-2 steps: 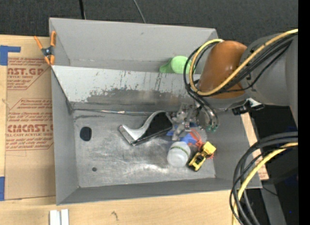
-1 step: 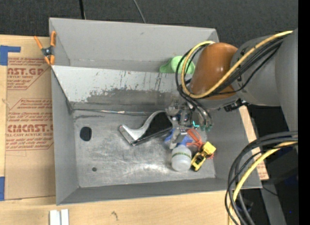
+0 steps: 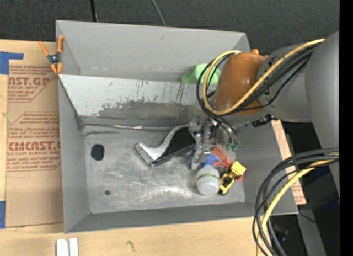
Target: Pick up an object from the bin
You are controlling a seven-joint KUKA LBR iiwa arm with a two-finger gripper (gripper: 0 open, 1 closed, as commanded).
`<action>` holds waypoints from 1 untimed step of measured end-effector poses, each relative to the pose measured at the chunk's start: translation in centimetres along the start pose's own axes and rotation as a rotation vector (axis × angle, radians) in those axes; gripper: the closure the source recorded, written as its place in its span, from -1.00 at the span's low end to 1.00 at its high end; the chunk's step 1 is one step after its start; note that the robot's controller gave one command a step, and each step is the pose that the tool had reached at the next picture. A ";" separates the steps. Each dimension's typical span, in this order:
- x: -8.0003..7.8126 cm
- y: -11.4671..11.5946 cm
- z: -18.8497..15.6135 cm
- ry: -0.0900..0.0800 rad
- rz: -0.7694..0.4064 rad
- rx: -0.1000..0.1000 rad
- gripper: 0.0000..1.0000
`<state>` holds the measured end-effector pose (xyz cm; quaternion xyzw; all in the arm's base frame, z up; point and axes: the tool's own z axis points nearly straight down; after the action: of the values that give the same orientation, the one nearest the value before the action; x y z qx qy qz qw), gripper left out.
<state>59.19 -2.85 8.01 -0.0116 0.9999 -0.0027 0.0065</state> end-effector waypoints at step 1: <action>0.4 0.4 0.2 0.013 0.298 -0.002 1.00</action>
Offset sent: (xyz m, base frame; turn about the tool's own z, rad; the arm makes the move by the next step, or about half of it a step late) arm 0.0000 0.0000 0.0000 0.0000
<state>58.77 -2.42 7.75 0.1369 0.9906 -0.0010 0.0002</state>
